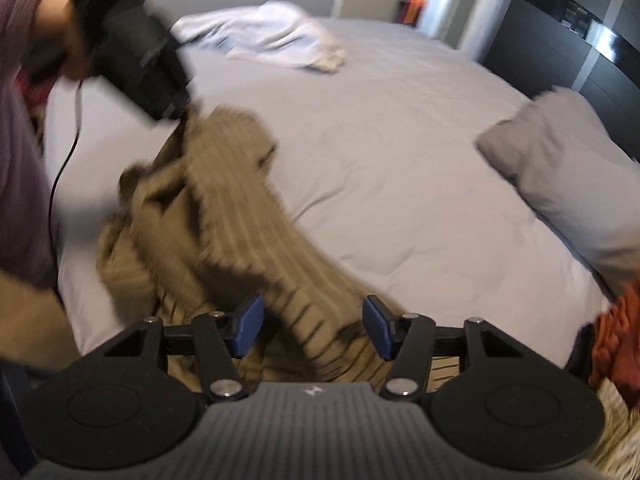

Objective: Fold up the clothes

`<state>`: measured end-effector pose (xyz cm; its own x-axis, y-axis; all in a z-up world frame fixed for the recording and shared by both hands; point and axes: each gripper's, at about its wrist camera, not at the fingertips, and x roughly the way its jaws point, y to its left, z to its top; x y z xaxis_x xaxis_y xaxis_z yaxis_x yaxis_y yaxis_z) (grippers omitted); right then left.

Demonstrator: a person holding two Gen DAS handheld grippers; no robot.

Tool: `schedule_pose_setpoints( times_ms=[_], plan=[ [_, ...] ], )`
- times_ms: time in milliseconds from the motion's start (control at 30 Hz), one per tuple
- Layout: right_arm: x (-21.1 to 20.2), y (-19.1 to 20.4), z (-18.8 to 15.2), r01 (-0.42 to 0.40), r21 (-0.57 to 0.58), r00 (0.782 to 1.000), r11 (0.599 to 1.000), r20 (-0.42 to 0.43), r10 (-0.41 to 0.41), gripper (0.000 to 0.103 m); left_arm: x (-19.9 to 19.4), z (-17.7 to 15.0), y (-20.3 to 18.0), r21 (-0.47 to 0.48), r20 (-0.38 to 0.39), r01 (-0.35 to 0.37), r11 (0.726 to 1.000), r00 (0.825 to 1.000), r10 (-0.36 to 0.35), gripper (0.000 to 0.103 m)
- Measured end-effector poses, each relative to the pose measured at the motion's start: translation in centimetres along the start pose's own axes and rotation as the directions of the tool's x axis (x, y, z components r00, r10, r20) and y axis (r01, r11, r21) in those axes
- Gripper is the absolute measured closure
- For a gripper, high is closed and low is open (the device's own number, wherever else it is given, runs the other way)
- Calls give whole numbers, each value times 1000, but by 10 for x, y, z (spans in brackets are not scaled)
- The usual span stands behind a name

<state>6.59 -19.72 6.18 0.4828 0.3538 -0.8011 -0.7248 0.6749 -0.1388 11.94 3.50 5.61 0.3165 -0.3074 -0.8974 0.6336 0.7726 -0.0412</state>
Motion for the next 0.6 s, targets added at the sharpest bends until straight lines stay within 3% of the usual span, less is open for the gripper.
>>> schedule_pose_setpoints(
  times_ms=[100, 167, 333, 433, 600],
  plan=[
    [9, 6, -4, 13, -42, 1000, 999, -24, -14, 52, -2, -1, 0, 2, 9, 3, 1000, 1000, -3, 101],
    [8, 0, -4, 5, 6, 1000, 1000, -17, -5, 87, -4, -2, -1, 14, 14, 13, 1000, 1000, -13, 101],
    [-3, -28, -5, -53, 233, 998, 971, 42, 44, 93, -4, -5, -1, 42, 1, 45, 998, 999, -45, 101],
    [-1, -54, -10, -82, 411, 996, 908, 67, 59, 94, -3, -8, -3, 72, -23, 95, 993, 995, -93, 101],
    [15, -99, -26, -112, 664, 994, 739, 64, 92, 95, -1, -14, -7, 74, -60, 222, 972, 974, -218, 102]
  ],
)
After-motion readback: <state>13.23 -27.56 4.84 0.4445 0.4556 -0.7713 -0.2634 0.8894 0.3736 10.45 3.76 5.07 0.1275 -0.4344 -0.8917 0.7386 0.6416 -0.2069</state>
